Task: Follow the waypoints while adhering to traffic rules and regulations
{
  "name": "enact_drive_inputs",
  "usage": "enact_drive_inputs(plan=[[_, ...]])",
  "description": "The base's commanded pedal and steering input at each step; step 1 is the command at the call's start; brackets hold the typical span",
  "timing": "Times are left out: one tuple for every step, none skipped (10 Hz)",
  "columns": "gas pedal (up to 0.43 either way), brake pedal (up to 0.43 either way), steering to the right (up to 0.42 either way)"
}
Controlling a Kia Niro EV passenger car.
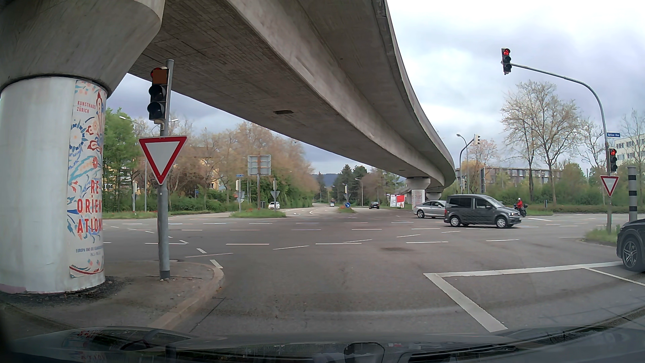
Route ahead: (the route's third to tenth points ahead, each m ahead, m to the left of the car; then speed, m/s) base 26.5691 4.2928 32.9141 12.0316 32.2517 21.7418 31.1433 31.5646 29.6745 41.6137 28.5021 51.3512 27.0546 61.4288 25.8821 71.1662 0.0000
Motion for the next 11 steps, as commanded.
enact_drive_inputs(plan=[[0.0, 0.238, -0.009], [0.0, 0.244, -0.009], [0.0, 0.244, -0.008], [0.0, 0.238, -0.009], [0.0, 0.244, -0.009], [0.0, 0.244, -0.008], [0.0, 0.244, -0.009], [0.0, 0.244, -0.009], [0.0, 0.238, -0.009], [0.0, 0.238, -0.009], [0.0, 0.244, -0.008]])
